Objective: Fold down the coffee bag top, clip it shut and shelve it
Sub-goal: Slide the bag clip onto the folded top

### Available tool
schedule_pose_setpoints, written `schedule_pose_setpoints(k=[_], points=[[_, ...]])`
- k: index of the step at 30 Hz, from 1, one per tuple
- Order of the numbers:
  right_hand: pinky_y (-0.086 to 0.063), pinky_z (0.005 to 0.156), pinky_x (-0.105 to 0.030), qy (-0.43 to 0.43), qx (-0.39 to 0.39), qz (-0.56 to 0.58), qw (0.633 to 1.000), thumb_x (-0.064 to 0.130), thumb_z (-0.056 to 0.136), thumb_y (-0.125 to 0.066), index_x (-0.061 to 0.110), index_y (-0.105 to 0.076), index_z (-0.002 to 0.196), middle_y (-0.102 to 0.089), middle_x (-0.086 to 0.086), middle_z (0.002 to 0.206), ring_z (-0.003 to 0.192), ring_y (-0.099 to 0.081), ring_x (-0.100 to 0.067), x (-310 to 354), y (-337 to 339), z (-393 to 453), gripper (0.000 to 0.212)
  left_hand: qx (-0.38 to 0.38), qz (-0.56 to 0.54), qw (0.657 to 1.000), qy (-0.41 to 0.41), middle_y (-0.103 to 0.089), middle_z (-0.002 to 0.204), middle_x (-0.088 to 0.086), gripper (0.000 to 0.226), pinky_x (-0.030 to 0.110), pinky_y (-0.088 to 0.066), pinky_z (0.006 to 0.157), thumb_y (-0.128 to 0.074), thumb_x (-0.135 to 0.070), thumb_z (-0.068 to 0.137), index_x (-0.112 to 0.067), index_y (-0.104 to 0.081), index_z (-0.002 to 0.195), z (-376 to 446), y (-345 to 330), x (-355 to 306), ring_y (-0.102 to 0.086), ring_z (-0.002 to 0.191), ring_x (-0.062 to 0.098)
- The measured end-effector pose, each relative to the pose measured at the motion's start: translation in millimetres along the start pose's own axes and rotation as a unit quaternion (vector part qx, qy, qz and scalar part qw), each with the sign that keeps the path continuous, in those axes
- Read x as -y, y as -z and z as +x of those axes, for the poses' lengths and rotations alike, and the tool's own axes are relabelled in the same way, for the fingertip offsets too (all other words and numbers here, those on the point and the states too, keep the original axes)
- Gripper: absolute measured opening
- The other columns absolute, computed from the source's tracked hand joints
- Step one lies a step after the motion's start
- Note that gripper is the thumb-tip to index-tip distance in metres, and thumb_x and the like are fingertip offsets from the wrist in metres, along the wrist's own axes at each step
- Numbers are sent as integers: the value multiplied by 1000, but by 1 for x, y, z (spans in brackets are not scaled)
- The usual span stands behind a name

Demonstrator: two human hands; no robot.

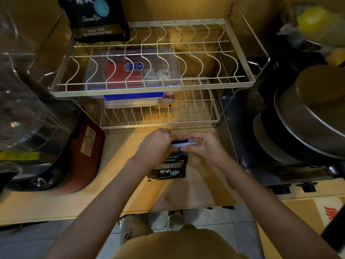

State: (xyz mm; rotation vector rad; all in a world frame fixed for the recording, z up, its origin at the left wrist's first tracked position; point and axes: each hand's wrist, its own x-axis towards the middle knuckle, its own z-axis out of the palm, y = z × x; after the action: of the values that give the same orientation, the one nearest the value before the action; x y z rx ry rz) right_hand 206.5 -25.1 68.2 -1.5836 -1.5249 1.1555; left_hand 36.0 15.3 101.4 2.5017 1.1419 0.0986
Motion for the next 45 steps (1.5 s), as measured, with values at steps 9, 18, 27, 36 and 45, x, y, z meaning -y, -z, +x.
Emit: schedule_pose_setpoints(k=[9,18,27,36,45], points=[[-43,92,-31,48,22,-171,984,22,79,-69,13,-65,111,-66,-5,113,107,-56,-16,1,17,0,34,30,8,999,-29,-59,97,10,22,39,-48,77,-55,-18,86,-10,-58,107,3,4,0,-54,92,24],[-44,79,-29,174,-11,-308,935,14,79,-69,-2,-68,99,-70,-17,89,88,-60,-29,-4,9,2,26,11,29,999,-20,-60,97,12,24,43,-49,75,-54,-20,86,-8,-58,107,3,-1,0,-56,90,29],[-42,65,-26,210,-129,-311,918,25,82,-53,-3,-69,95,-68,-11,70,68,-60,-25,-21,-11,-12,35,12,45,999,-25,-62,95,13,23,44,-49,75,-54,-18,86,-6,-60,105,4,-3,0,-56,90,30],[-39,93,-14,-129,99,58,985,18,59,-86,24,-29,135,-44,8,130,123,-42,-10,-37,-27,-24,95,-40,13,998,-43,-62,103,13,28,42,-47,79,-53,-18,88,-8,-57,113,-6,-12,5,-51,102,28],[-44,84,-10,-98,75,85,989,-3,64,-78,20,-50,114,-56,3,116,110,-52,-11,-58,-52,-22,61,-137,-176,968,117,-24,149,3,119,33,-17,109,-84,-40,51,-18,-10,142,-51,-27,42,-18,135,15]])
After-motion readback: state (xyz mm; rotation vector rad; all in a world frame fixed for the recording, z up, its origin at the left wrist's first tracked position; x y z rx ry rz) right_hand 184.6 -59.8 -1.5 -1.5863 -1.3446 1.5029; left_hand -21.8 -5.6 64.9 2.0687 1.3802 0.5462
